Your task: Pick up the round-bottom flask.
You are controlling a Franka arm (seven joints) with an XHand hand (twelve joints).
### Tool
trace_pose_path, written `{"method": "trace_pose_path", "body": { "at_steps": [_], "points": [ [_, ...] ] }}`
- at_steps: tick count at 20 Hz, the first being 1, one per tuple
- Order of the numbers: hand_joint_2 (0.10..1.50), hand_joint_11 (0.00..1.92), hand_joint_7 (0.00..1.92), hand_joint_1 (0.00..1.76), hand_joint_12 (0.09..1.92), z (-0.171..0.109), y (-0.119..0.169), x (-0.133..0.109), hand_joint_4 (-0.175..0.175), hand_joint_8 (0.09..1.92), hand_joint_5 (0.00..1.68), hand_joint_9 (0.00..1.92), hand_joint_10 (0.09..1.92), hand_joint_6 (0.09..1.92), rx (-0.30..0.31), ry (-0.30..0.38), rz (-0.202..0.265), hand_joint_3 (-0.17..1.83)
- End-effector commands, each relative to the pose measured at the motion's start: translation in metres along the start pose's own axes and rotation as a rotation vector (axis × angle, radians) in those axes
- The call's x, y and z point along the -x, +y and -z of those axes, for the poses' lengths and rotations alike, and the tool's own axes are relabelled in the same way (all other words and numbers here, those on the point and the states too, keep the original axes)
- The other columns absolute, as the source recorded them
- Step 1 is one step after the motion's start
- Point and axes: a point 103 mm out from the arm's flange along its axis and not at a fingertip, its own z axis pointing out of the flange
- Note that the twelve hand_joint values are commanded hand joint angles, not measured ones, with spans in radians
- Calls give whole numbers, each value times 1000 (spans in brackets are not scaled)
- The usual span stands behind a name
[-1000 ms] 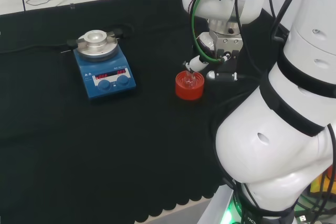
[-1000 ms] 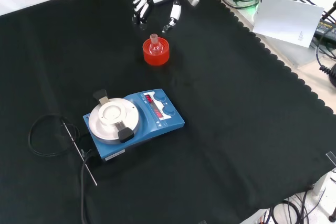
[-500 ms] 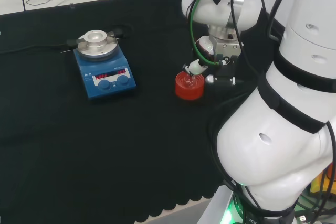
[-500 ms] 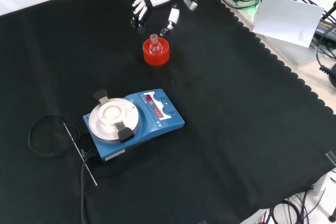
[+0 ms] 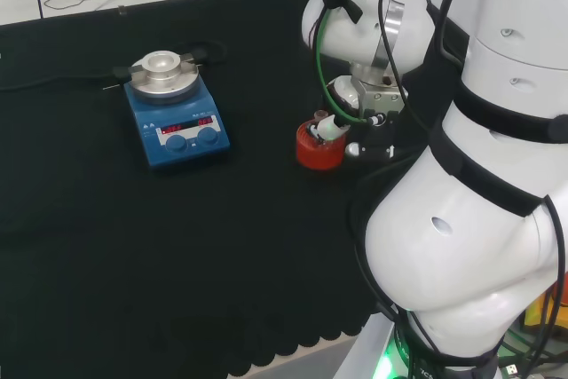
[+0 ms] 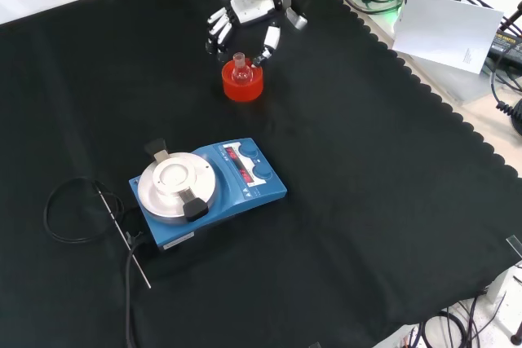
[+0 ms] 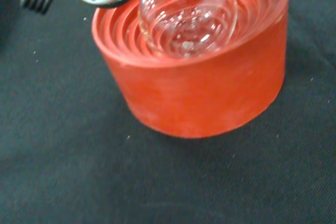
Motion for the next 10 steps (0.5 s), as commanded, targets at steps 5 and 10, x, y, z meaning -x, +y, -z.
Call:
{"method": "trace_pose_path", "body": {
  "at_steps": [5, 10],
  "points": [
    [625, 237, 392, 858, 1357, 2, 1, 8, -49, 668, 654, 574, 618, 637, 46, 6, -18, 630],
    [624, 236, 391, 869, 1357, -1, 0, -1, -52, 670, 673, 573, 619, 655, 54, -8, -15, 630]
  ]
}}
